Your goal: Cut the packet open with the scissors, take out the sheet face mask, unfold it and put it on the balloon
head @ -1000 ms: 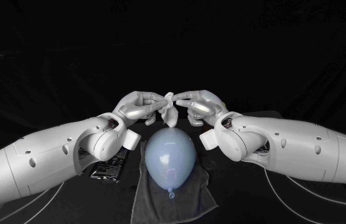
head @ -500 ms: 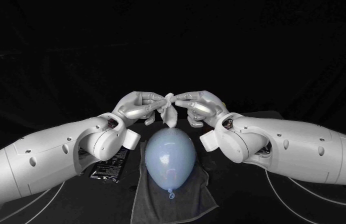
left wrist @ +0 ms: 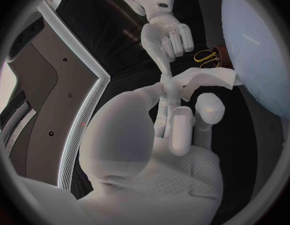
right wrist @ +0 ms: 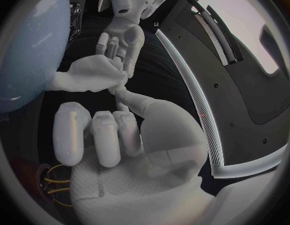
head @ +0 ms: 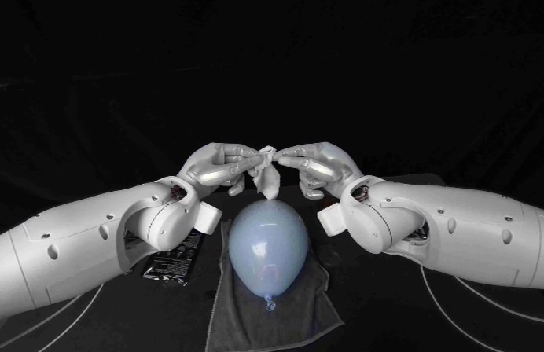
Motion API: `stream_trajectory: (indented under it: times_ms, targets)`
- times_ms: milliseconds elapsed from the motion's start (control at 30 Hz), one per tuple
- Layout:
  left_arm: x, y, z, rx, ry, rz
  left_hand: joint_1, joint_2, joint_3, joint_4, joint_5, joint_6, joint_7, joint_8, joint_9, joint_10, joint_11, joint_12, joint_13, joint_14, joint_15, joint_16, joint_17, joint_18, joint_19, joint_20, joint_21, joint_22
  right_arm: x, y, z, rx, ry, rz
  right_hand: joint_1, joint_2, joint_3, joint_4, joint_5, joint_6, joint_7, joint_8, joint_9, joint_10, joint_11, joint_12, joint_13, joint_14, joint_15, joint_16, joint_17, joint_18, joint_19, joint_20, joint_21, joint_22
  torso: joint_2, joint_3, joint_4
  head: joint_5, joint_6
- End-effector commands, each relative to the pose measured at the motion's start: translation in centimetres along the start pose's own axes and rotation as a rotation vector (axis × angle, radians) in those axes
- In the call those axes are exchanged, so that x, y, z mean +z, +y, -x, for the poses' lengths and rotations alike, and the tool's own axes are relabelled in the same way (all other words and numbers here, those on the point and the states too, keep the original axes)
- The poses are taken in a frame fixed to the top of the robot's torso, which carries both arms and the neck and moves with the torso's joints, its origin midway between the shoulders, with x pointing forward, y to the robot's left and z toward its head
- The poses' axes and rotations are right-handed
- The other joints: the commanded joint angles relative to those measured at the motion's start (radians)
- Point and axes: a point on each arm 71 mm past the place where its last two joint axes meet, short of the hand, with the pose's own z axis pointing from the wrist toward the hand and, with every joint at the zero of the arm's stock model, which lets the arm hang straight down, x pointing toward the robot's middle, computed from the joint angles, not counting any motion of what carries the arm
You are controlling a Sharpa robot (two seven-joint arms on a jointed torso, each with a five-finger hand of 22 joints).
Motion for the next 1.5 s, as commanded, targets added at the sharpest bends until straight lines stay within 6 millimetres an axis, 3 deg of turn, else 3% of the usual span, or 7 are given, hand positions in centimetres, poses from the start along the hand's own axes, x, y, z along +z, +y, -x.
stream_trajectory:
  times_ms: [33, 300, 433, 567, 767, 967, 1500]
  targets:
    - [0.1, 0.0, -0.2, -0.029, 0.022, 0.004, -0.002, 0.009, 0.006, 0.0, 0.004, -0.007, -0.003, 0.003, 0.072, 0.01, -0.002, 0.006, 0.002, 0.006, 0.0, 0.004, 0.022, -0.009, 0.006, 0.002, 0.005, 0.002, 0.1, 0.0, 0.4, -0.061, -0.014, 0.012, 0.014, -0.002, -0.005, -0.009, -0.006, 0.006, -0.002, 0.003, 0.002, 0.104, -0.002, 0.003, 0.263, 0.104, 0.0, 0.004, 0.263, -0.003, 0.013, 0.002, -0.009, 0.197, 0.0, -0.0001, 0.0006, 0.0, 0.002]
    - [0.3, 0.4, 0.2, -0.072, 0.031, 0.035, -0.005, 0.01, 0.007, 0.001, 0.004, -0.008, -0.003, 0.003, 0.072, 0.01, -0.002, 0.008, 0.003, 0.006, 0.0, 0.004, 0.022, -0.01, 0.009, 0.002, 0.006, 0.006, 0.9, 0.5, 1.7, -0.22, 0.003, 0.158, 0.053, -0.024, -0.027, -0.051, -0.004, 0.017, -0.002, 0.005, 0.007, 0.082, -0.002, -0.028, 0.237, 0.104, 0.0, 0.004, 0.263, 0.006, -0.009, 0.001, -0.057, 0.184, 0.0, 0.0005, 0.0004, -0.001, 0.006]
    - [0.3, 0.7, 0.4, -0.088, 0.055, 0.056, -0.007, 0.012, 0.007, 0.002, 0.004, -0.008, -0.003, 0.004, 0.072, 0.011, -0.003, 0.01, 0.004, 0.01, 0.0, 0.007, 0.03, -0.011, 0.013, 0.001, 0.009, 0.012, 1.3, 1.1, 2.6, -0.366, 0.006, 0.268, 0.091, -0.042, -0.044, -0.083, -0.004, 0.036, -0.002, 0.008, 0.009, 0.008, -0.002, -0.121, 0.165, 0.099, 0.0, -0.002, 0.247, 0.035, -0.081, 0.002, -0.203, 0.144, 0.0, 0.001, 0.0005, 0.001, 0.005]
    - [0.3, 0.9, 0.4, -0.101, 0.092, 0.081, -0.008, 0.012, 0.008, 0.002, 0.004, -0.007, -0.004, 0.004, 0.072, 0.011, -0.003, 0.011, 0.005, 0.013, 0.0, 0.008, 0.037, -0.011, 0.015, 0.001, 0.01, 0.015, 1.7, 1.8, 3.2, -0.566, 0.023, 0.393, 0.132, -0.07, -0.059, -0.112, -0.002, 0.027, -0.009, -0.003, 0.003, -0.036, -0.006, -0.166, 0.13, 0.083, -0.002, -0.017, 0.205, 0.047, -0.121, 0.001, -0.27, 0.127, 0.0, 0.0014, -0.0006, 0.002, 0.006]
    - [0.4, 1.2, 0.4, -0.11, 0.135, 0.105, -0.008, 0.013, 0.009, 0.0, 0.004, -0.007, -0.005, 0.005, 0.073, 0.012, -0.004, 0.013, 0.006, 0.016, -0.001, 0.01, 0.04, -0.013, 0.021, 0.001, 0.014, 0.023, 2.0, 2.6, 3.4, -0.838, 0.053, 0.563, 0.182, -0.106, -0.072, -0.114, -0.002, 0.024, -0.022, -0.014, -0.006, -0.088, -0.016, -0.216, 0.09, 0.068, -0.009, -0.028, 0.177, 0.061, -0.168, -0.004, -0.34, 0.113, 0.0, 0.0015, -0.0009, 0.002, 0.005]
    - [0.4, 1.3, 0.4, -0.111, 0.158, 0.118, -0.008, 0.013, 0.01, -0.001, 0.004, -0.007, -0.005, 0.005, 0.073, 0.012, -0.004, 0.014, 0.006, 0.016, -0.001, 0.01, 0.041, -0.013, 0.022, 0.001, 0.015, 0.024, 2.1, 3.5, 2.8, -1.018, 0.088, 0.698, 0.197, -0.123, -0.084, -0.111, -0.004, 0.024, -0.028, -0.018, -0.009, -0.132, -0.024, -0.259, 0.055, 0.052, -0.015, -0.038, 0.15, 0.071, -0.207, -0.009, -0.397, 0.1, -0.001, 0.0022, 0.0002, -0.001, 0.005]
    - [0.5, 1.3, 0.3, -0.113, 0.169, 0.12, -0.008, 0.012, 0.011, -0.003, 0.004, -0.007, -0.005, 0.005, 0.073, 0.012, -0.005, 0.015, 0.007, 0.017, -0.001, 0.011, 0.042, -0.013, 0.023, 0.001, 0.016, 0.026, 1.9, 3.6, 1.5, -1.15, 0.171, 0.77, 0.206, -0.128, -0.104, -0.1, -0.006, 0.048, -0.037, -0.009, -0.007, -0.097, -0.033, -0.223, 0.077, 0.067, -0.023, -0.025, 0.183, 0.06, -0.18, -0.016, -0.341, 0.114, 0.0, 0.0001, 0.0001, -0.005, 0.002]
